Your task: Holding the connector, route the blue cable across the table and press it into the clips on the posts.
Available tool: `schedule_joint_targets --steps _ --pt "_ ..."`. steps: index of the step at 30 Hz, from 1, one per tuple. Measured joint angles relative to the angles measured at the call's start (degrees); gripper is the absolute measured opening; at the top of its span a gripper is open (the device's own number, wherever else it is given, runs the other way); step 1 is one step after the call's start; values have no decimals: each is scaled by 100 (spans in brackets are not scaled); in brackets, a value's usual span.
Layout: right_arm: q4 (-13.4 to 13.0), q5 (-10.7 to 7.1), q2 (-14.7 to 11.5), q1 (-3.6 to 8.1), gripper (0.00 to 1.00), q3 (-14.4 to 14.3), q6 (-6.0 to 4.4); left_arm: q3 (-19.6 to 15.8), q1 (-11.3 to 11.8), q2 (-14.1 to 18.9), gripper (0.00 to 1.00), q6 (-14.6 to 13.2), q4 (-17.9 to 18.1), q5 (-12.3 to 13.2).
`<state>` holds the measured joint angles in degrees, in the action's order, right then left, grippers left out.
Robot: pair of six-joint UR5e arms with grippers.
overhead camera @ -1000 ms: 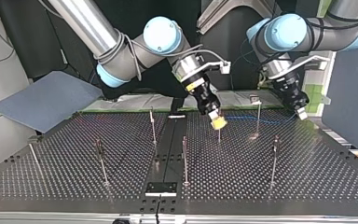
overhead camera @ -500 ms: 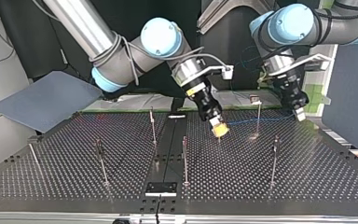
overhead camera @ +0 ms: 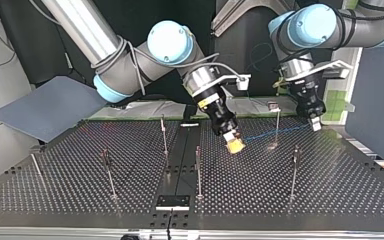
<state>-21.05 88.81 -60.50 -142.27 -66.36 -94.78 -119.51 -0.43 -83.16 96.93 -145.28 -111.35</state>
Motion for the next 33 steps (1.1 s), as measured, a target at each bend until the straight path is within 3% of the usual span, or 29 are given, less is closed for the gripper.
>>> schedule_joint_targets --steps 5,13,26,33 --pt "3 12 7 20 0 2 -141 0 11 -36 0 242 261 272" --pt "4 1 9 59 0 3 -173 17 112 -148 0 547 499 646" --pt "12 5 31 83 0 2 -193 178 355 -371 0 681 565 713" --pt "12 6 41 178 0 3 -216 304 470 -589 0 677 671 900"
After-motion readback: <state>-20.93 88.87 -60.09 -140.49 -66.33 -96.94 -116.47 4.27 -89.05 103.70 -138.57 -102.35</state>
